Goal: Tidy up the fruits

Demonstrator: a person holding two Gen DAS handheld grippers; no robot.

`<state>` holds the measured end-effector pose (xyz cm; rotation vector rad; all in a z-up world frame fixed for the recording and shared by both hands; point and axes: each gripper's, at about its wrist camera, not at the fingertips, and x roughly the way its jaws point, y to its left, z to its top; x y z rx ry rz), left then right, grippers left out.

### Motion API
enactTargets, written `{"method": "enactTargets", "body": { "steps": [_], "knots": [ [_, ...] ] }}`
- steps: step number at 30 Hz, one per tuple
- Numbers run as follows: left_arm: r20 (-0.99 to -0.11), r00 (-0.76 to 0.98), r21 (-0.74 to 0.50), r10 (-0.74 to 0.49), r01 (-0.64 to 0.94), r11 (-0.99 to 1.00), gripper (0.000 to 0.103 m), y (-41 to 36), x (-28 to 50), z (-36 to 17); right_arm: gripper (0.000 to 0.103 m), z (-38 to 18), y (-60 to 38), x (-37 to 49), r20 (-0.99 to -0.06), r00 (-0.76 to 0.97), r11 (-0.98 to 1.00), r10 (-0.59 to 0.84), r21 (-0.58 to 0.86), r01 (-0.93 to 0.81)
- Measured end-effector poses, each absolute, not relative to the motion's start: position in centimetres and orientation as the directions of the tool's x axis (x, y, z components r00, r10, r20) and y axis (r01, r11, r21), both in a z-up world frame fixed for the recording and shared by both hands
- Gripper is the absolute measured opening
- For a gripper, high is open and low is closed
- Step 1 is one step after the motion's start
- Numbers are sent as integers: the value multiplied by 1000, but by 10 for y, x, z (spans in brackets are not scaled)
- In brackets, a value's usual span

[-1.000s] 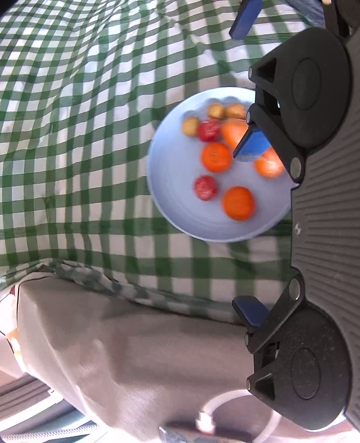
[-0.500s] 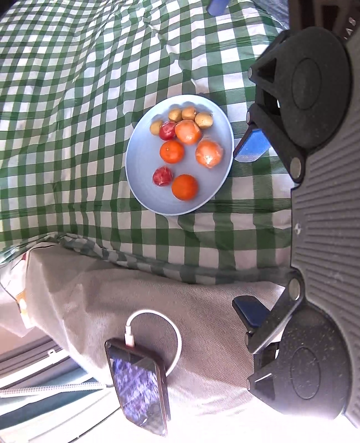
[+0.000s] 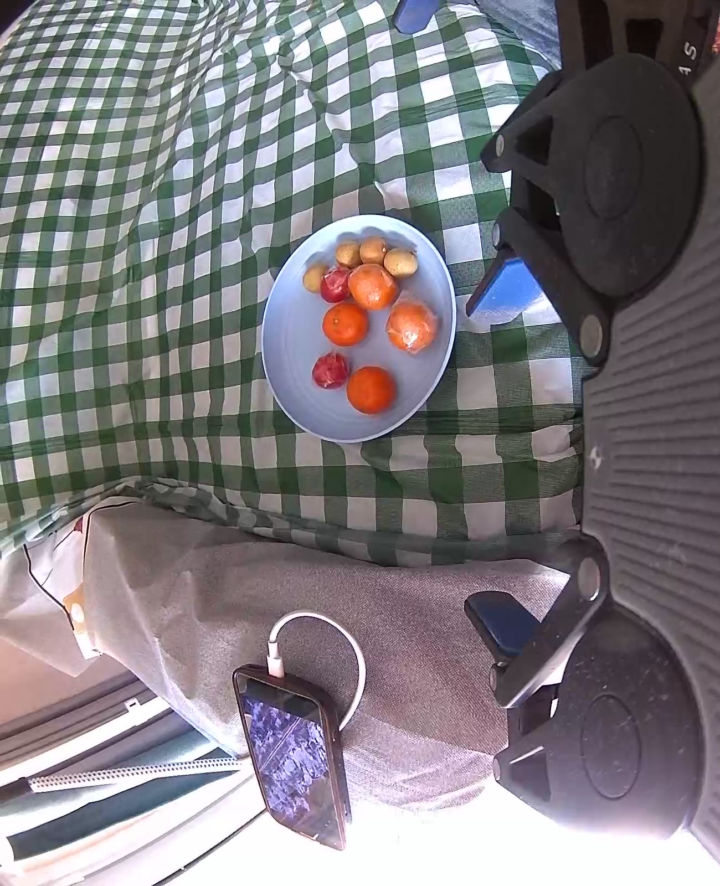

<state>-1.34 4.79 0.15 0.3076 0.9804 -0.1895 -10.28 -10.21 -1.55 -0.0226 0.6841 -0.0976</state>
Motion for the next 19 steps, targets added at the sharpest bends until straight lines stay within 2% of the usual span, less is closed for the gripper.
{"method": "enactTargets", "body": {
  "steps": [19],
  "knots": [
    [-839,544,202,-3,317,927,103,44,-13,-2,102,-16,-103,-102,-634,767,995,-100,-45,93]
  ]
}}
